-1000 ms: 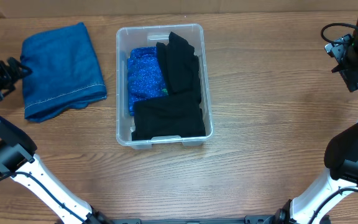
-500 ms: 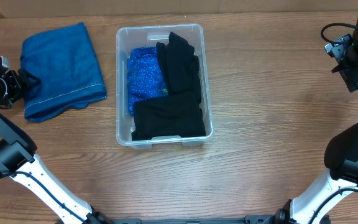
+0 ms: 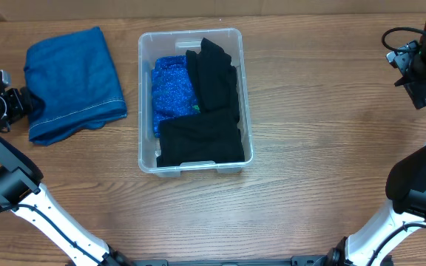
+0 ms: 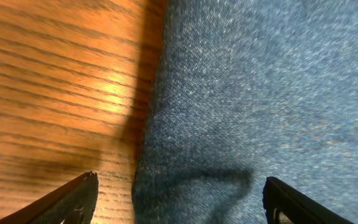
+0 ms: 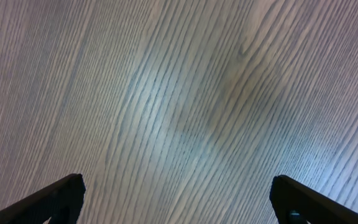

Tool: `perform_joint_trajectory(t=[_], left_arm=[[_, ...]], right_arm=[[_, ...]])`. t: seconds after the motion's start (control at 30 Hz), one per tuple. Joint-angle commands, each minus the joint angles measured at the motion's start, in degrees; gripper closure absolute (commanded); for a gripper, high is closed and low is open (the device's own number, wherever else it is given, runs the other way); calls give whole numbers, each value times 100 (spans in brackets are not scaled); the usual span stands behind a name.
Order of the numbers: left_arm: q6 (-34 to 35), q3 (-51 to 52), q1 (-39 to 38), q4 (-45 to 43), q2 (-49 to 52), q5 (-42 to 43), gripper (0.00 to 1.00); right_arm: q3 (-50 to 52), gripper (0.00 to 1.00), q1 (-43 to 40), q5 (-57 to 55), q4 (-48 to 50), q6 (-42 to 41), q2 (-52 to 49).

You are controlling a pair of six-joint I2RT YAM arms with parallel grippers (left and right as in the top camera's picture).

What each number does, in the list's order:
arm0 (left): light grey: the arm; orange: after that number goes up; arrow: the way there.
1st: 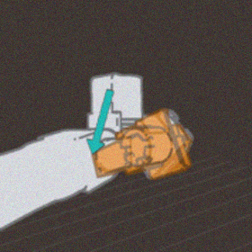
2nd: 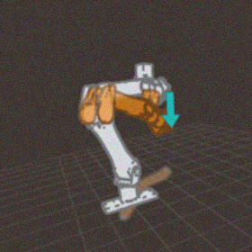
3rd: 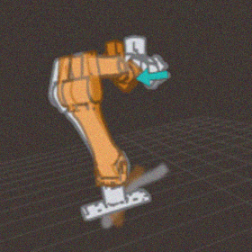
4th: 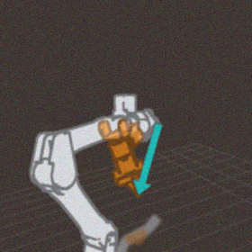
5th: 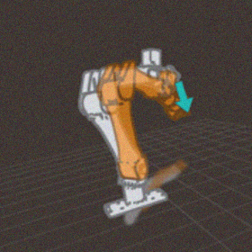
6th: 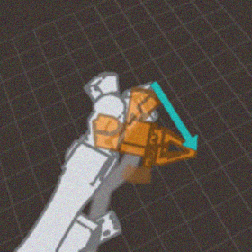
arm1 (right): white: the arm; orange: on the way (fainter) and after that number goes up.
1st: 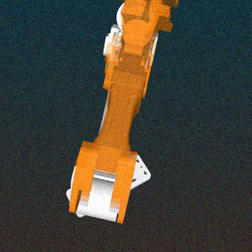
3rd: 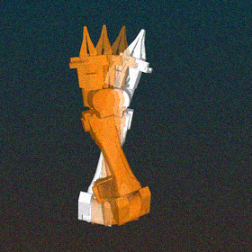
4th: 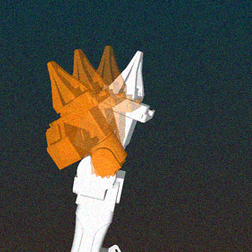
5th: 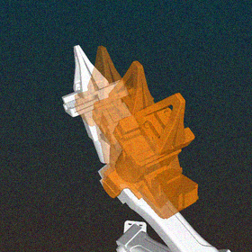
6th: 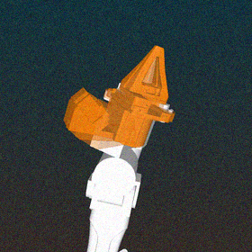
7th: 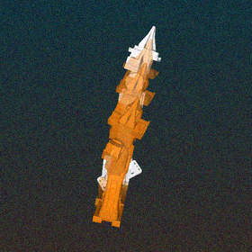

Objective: Pack container
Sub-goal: 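Lower the left gripper onto the blue denim's left edge and grasp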

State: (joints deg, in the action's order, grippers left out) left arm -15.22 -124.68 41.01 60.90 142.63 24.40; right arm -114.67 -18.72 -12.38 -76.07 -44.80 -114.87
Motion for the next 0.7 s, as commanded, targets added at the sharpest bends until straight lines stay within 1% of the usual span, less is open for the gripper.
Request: perform_joint_trajectory(t=[0.0, 0.23, 0.37, 0.67], left_arm=[[-282, 234, 22, -170, -39, 98, 14], [-275, 411, 22, -573, -39, 678, 14], [-55, 431, 20, -780, -35, 940, 14], [114, 459, -35, -957, 199, 1165, 14]], right_arm=[[-4, 0, -4, -44, 20, -22, -2], [-4, 0, -4, -44, 20, -22, -2], [-4, 0, -4, -44, 20, -22, -2], [-4, 0, -4, -44, 20, -22, -2]])
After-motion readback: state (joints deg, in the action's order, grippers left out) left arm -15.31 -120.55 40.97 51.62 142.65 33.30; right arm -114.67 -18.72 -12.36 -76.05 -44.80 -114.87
